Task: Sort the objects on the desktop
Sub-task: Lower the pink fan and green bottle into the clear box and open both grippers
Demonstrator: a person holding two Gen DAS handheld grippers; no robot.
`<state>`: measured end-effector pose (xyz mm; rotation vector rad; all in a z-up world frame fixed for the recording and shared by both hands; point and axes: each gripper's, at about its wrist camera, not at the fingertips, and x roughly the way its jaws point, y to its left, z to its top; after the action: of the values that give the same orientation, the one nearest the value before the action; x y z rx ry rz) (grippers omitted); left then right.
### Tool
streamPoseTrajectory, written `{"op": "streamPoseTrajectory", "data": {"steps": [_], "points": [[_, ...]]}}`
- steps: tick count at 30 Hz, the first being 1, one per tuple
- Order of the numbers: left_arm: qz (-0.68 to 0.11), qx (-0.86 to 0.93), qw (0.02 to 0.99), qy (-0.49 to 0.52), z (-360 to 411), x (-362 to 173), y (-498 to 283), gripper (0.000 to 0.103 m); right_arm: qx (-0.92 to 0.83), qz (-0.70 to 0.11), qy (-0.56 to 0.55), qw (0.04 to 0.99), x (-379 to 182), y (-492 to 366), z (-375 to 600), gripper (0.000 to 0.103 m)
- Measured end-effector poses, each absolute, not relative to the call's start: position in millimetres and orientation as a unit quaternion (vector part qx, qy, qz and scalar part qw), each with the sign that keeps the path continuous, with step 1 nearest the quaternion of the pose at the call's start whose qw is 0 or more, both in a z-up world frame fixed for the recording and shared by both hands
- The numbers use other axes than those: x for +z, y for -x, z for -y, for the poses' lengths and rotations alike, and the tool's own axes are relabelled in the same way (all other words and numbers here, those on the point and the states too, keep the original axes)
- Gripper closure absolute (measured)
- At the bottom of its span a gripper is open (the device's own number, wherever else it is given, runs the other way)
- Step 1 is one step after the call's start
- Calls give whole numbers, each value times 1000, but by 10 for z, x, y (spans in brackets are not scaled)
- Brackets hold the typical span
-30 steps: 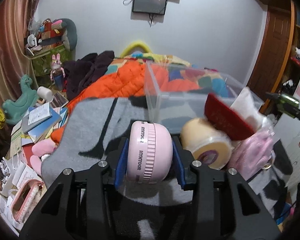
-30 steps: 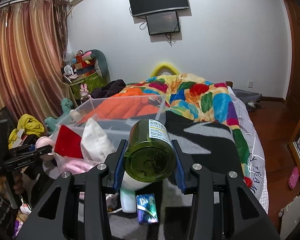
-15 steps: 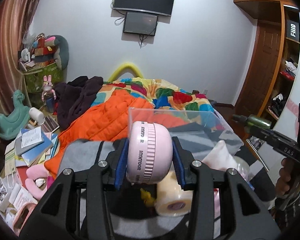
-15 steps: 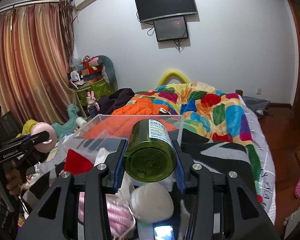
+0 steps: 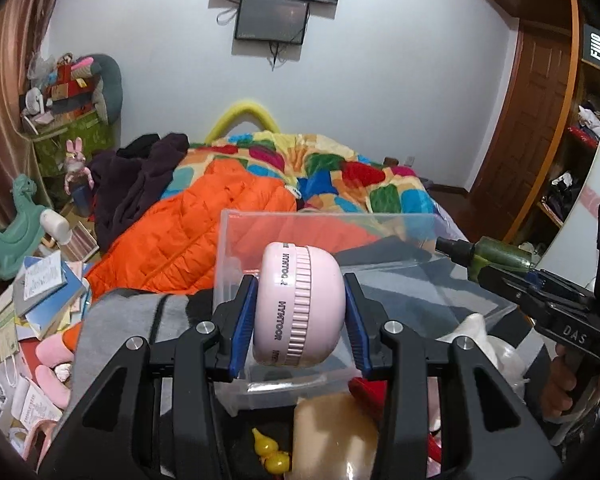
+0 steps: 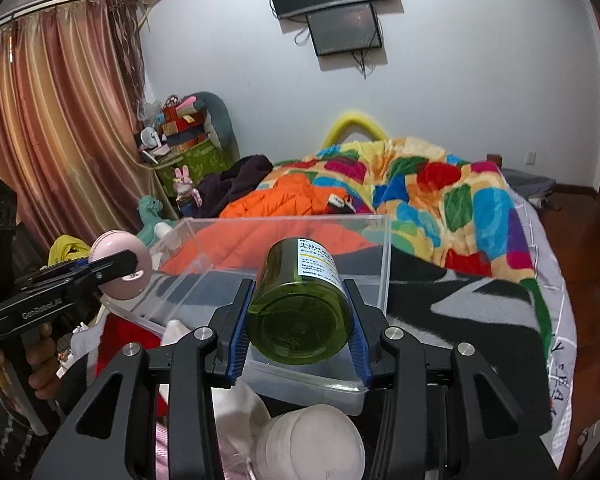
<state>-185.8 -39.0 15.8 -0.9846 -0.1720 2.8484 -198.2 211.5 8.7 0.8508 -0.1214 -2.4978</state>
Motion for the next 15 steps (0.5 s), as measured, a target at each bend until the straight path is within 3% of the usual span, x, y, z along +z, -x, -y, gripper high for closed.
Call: {"op": "streamPoseTrajectory", "data": {"steps": [15], "points": [[34, 935, 59, 349, 211, -164, 2014, 61, -925, -6, -310, 221, -49, 2007, -1881, 64]]}}
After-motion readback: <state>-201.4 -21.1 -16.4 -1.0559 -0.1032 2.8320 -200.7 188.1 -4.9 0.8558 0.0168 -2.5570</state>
